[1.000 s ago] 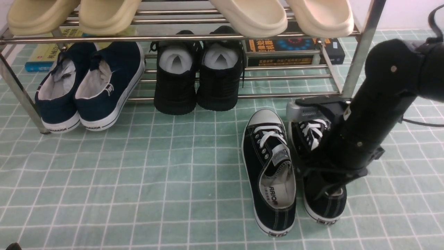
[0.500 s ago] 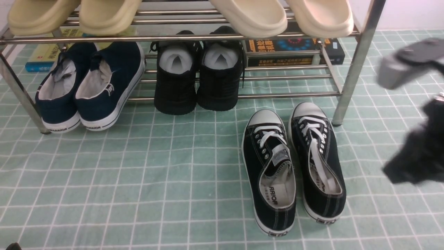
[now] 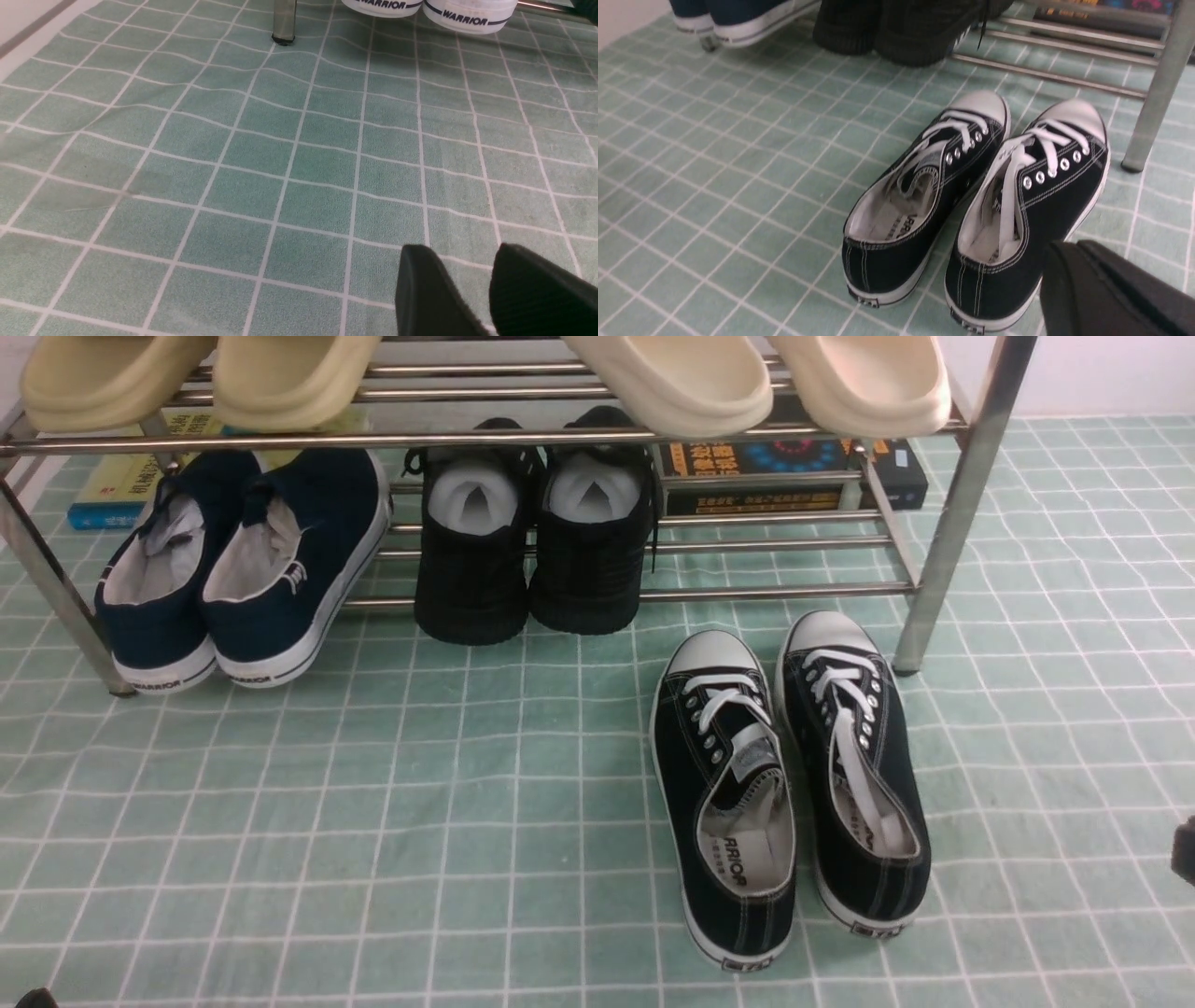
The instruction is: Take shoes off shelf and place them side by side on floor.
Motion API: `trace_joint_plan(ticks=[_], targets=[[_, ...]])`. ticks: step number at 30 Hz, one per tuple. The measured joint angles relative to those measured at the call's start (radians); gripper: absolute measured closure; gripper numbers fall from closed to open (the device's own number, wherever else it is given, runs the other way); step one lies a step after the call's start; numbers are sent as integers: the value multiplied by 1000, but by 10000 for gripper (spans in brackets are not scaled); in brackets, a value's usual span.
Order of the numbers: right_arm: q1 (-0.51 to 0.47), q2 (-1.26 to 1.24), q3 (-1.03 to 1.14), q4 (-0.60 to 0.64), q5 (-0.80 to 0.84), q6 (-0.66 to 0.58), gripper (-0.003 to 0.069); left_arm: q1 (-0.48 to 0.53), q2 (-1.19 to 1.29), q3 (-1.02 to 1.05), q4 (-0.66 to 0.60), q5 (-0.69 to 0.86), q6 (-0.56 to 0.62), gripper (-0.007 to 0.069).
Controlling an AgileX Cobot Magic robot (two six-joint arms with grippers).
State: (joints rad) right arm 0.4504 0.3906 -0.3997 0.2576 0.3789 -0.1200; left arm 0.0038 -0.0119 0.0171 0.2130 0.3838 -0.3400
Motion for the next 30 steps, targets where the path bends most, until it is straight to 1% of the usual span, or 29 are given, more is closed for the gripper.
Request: trace_joint_plan(ticks=[2, 6, 26, 30], targets=[[0, -25, 29, 0, -38, -2, 672, 0, 0, 0, 0, 0, 0, 382], [0, -39, 41, 0, -53, -2, 670, 0, 0, 0, 0, 0, 0, 382], [0, -40, 41, 4, -49, -2, 655, 0, 0, 0, 3, 0, 0, 382], [-9, -76, 42, -28, -42, -2, 654, 0, 0, 0, 9, 0, 0, 383]])
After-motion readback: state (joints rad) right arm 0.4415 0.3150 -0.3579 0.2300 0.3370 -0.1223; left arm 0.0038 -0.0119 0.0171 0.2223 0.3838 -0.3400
